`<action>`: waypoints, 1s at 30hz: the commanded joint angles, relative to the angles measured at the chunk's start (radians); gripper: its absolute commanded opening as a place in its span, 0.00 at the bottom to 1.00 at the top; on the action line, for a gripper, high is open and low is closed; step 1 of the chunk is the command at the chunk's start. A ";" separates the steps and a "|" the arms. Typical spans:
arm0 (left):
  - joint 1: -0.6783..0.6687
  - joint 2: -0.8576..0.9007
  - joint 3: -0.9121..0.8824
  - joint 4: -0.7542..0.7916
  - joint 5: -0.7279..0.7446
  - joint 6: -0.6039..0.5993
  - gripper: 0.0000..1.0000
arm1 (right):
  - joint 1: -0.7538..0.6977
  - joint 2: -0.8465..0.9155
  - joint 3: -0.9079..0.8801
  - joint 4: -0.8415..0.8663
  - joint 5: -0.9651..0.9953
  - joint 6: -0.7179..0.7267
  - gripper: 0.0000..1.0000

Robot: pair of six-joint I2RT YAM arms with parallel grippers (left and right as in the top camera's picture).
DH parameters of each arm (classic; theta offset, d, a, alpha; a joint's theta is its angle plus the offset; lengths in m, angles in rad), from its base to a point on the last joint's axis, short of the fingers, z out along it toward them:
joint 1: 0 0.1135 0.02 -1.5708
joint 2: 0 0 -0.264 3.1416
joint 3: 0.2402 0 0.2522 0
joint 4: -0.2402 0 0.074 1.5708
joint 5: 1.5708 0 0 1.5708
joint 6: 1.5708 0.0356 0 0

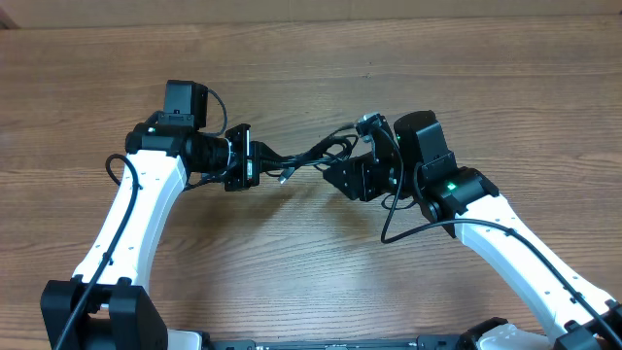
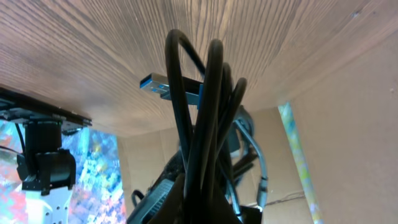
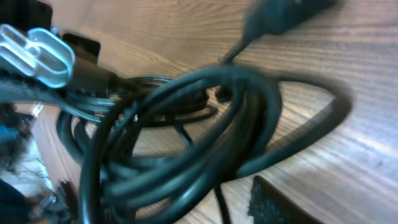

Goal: Untangle cables

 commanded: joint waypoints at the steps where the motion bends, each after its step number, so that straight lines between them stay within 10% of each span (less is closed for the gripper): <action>1: 0.002 -0.016 0.024 0.002 0.063 0.019 0.04 | -0.003 0.008 0.017 0.009 0.003 0.003 0.36; 8: 0.002 -0.016 0.024 0.008 0.050 0.022 0.04 | -0.003 0.009 0.017 -0.040 0.003 0.003 0.05; 30: 0.020 -0.016 0.024 -0.002 -0.392 0.047 0.04 | -0.003 0.009 0.017 -0.328 0.211 -0.129 0.04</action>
